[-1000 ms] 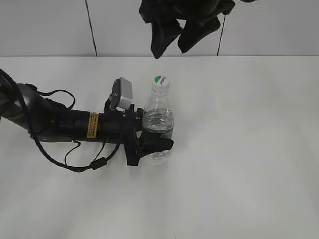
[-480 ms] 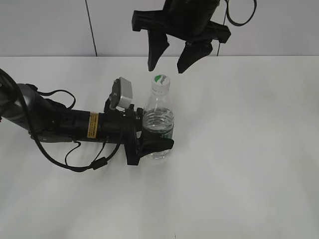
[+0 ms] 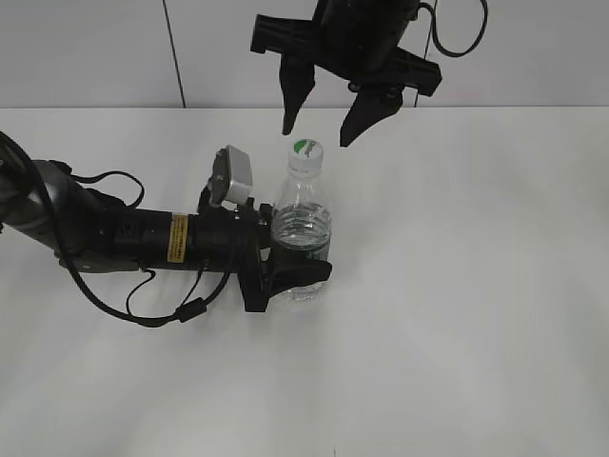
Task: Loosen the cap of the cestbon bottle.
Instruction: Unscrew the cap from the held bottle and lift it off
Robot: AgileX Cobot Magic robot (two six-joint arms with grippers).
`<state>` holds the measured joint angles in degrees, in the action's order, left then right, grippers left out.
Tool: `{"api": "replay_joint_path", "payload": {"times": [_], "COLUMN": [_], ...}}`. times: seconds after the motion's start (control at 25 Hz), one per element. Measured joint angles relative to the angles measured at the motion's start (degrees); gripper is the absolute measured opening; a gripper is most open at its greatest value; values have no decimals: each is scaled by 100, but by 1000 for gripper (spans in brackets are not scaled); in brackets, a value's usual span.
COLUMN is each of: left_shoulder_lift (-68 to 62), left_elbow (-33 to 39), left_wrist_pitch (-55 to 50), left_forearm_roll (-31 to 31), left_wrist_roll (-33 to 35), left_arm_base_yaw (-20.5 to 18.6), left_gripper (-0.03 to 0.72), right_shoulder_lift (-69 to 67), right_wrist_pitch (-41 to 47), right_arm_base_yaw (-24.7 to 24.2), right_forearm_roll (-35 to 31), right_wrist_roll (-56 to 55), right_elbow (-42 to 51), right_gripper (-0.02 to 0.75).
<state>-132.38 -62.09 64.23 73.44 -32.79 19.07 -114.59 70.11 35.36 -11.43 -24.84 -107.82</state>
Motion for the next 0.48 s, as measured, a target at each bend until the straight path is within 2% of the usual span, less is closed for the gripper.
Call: {"api": "replay_joint_path", "payload": {"times": [0.48], "left_shoulder_lift": [0], "left_elbow": [0], "left_wrist_pitch": [-6], "left_forearm_roll": [-6], "left_wrist_roll": [0], "left_arm_base_yaw": [0], "left_gripper": [408], "right_shoulder_lift": [-317], "right_wrist_pitch": [0], "right_arm_base_yaw": [0], "right_forearm_roll": [-189], "right_wrist_roll": [-77], "right_elbow": [0], "right_gripper": [459]}}
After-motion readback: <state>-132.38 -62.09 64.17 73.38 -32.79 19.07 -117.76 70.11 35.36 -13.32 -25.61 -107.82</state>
